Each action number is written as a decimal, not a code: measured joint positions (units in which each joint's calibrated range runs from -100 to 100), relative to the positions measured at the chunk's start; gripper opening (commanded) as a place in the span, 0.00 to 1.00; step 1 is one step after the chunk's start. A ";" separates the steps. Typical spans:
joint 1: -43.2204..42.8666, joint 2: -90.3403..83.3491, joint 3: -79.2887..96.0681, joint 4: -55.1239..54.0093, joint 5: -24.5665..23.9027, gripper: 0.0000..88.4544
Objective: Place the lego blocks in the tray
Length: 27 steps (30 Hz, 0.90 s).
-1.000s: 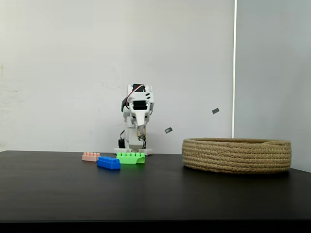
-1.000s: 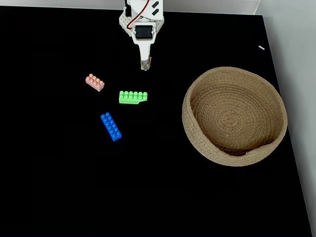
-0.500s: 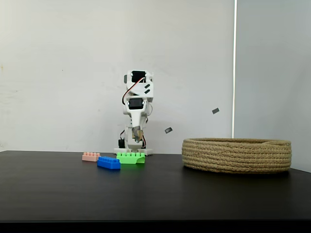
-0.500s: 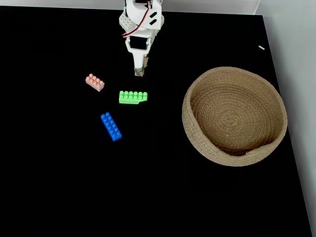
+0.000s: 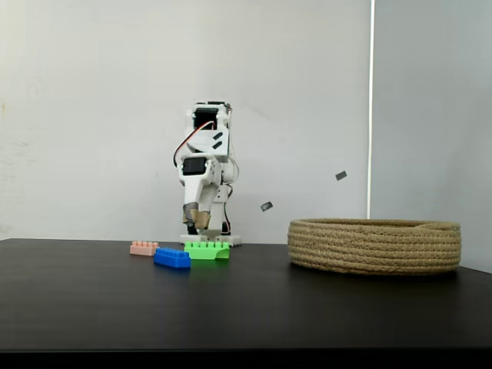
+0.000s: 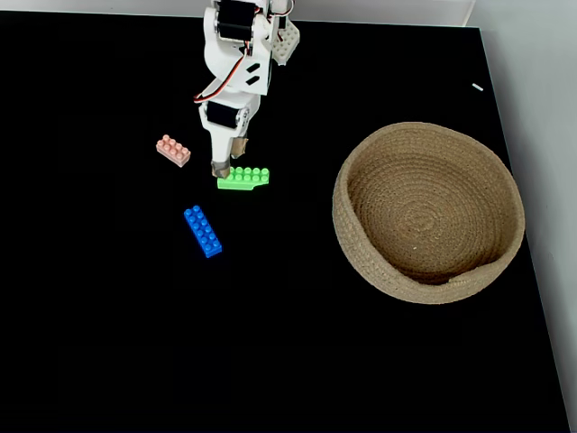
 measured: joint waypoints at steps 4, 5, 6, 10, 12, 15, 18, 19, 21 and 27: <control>0.00 2.97 -0.27 -1.30 0.78 0.23; 0.00 3.65 -0.27 -1.46 0.98 0.23; 0.00 4.41 -0.27 -1.71 1.17 0.23; 0.00 7.63 -1.15 -1.87 2.05 0.22; 0.00 8.91 -1.50 -1.87 2.54 0.22; 0.00 10.43 -2.12 -1.87 2.93 0.16; -0.33 11.20 -2.56 -1.87 3.81 0.04; -0.65 11.37 -2.56 -1.87 3.96 0.00; -1.22 11.54 -2.56 -1.87 4.59 0.00; -1.38 11.54 -2.56 -1.87 5.18 0.00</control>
